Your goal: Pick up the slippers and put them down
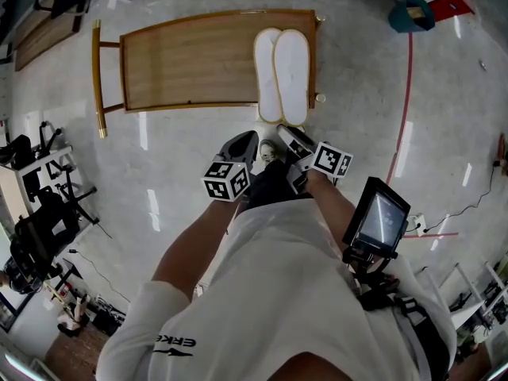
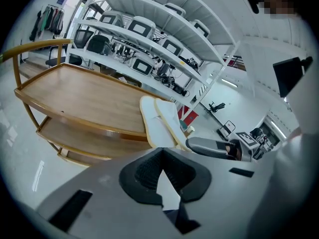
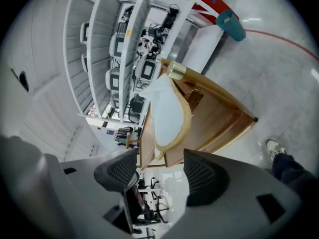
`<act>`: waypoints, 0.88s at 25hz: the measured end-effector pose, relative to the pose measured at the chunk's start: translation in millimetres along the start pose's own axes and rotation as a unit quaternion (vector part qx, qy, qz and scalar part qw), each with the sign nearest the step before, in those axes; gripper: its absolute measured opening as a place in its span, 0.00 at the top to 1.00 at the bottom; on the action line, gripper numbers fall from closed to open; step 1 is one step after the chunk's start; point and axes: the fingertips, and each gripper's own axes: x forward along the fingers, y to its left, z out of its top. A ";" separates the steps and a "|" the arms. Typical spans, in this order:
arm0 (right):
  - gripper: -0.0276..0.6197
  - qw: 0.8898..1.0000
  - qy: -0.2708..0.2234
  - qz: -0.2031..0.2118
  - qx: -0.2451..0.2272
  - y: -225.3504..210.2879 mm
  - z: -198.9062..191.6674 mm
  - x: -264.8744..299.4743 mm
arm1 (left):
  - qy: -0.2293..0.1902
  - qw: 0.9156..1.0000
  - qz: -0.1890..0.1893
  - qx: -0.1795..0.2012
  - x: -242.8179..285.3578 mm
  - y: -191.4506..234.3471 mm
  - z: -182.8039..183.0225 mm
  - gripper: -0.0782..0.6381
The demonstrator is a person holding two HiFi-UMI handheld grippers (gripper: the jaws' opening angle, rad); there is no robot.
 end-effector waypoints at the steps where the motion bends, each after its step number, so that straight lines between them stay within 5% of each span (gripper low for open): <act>1: 0.53 1.000 -0.004 0.000 0.011 -2.2 2.5 1.0 | 0.001 1.000 0.001 0.000 -0.3 0.8 -0.7 0.88; 15: 0.53 0.986 -0.064 0.069 0.141 -11.3 26.1 23.3 | 0.012 1.000 -0.002 0.005 1.8 10.4 -1.6 0.88; 22: 0.53 0.983 -0.060 0.074 0.155 -19.3 24.8 29.6 | 0.014 1.000 0.001 0.007 1.2 12.6 -5.7 0.88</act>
